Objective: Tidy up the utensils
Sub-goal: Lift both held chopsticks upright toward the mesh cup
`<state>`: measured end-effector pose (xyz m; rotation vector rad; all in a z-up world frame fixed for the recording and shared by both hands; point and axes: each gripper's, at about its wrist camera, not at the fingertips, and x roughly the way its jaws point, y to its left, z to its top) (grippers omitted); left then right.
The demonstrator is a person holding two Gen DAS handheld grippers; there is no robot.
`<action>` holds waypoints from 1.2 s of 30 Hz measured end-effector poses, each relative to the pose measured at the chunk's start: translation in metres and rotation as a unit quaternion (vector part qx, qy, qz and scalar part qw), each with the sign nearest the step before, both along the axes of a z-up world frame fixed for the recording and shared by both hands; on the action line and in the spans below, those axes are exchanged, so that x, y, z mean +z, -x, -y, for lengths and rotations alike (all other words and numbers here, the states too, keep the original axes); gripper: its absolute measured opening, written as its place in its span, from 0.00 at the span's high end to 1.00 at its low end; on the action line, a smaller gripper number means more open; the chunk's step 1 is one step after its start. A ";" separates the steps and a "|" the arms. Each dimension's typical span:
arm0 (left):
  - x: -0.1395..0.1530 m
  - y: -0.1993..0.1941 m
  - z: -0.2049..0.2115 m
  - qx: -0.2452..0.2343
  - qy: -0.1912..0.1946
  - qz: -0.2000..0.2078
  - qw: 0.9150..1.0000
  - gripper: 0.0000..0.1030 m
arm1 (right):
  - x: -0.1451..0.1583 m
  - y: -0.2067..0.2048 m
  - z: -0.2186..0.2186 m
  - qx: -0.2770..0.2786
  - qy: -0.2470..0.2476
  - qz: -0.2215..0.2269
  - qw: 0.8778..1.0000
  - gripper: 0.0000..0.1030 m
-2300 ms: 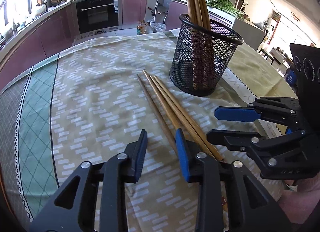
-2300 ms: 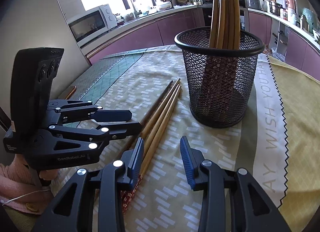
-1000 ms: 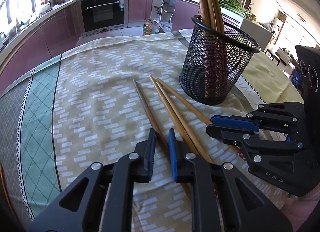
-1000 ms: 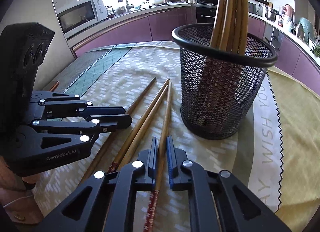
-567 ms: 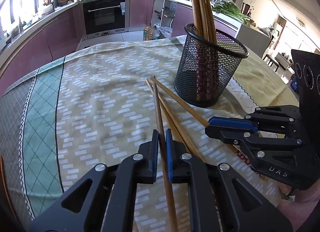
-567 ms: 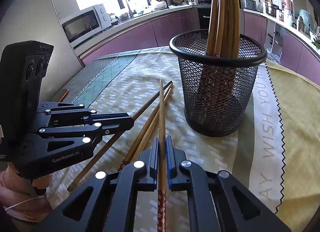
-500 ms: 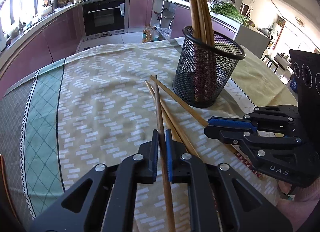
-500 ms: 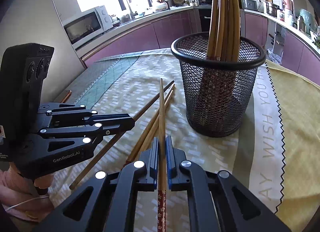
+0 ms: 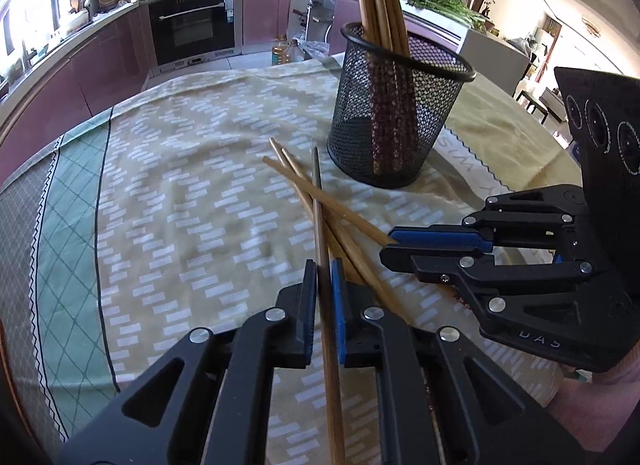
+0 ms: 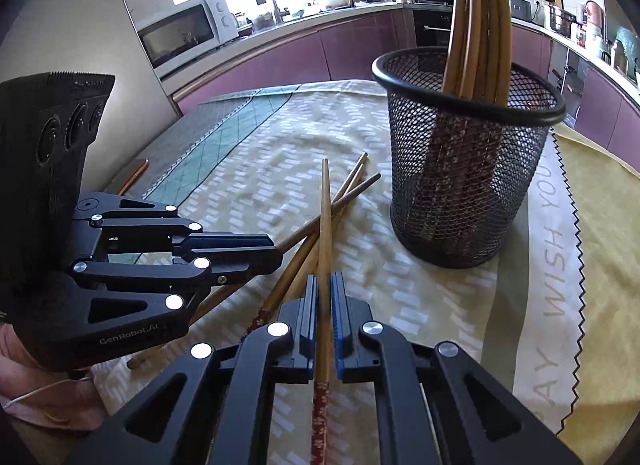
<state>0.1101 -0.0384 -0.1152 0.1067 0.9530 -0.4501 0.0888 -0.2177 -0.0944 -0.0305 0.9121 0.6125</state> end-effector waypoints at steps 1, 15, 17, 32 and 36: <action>-0.002 -0.001 0.000 0.000 -0.003 -0.002 1.000 0.88 | -0.001 -0.001 -0.001 -0.001 0.003 -0.001 1.000 0.92; 0.001 -0.004 0.004 -0.001 -0.006 0.007 1.000 0.92 | 0.004 0.000 0.004 -0.002 -0.006 0.006 1.000 0.94; 0.006 -0.003 0.003 -0.003 0.000 0.012 1.000 0.92 | 0.010 0.003 0.007 -0.002 -0.013 0.014 1.000 0.94; 0.062 0.015 -0.010 -0.017 0.060 0.061 0.996 0.93 | 0.062 0.023 0.027 -0.010 -0.047 0.082 0.995 0.94; 0.075 0.018 -0.014 -0.027 0.080 0.068 0.994 0.93 | 0.071 0.025 0.036 -0.018 -0.058 0.093 0.994 0.94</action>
